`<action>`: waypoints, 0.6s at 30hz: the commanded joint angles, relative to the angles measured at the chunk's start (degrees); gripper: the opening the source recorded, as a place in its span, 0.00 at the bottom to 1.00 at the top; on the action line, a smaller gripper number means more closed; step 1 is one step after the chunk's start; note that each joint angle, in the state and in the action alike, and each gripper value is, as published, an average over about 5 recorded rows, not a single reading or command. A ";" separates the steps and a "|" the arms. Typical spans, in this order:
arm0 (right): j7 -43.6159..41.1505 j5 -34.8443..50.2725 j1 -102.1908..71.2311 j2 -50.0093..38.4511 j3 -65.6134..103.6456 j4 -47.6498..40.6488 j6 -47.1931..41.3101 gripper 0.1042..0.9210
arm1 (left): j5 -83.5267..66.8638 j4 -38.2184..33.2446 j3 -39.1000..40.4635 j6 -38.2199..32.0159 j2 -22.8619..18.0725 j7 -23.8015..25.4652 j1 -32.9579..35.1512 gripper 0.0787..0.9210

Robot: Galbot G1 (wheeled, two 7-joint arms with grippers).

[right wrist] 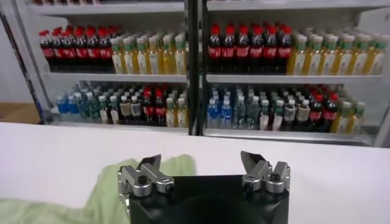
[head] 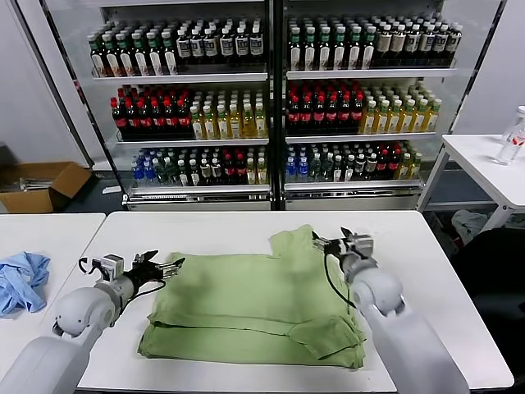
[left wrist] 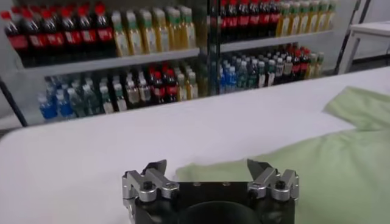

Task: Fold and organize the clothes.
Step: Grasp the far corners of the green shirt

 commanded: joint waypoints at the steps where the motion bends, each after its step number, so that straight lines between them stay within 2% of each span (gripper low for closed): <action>1: -0.53 -1.81 10.65 6.74 -3.24 -17.40 0.50 0.88 | -1.04 11.41 5.39 -0.77 -0.32 2.59 -8.95 0.88; 18: -2.39 -7.01 8.39 11.45 -0.20 -23.89 4.40 0.87 | -0.04 15.21 4.37 -2.18 -1.19 5.33 -8.55 0.88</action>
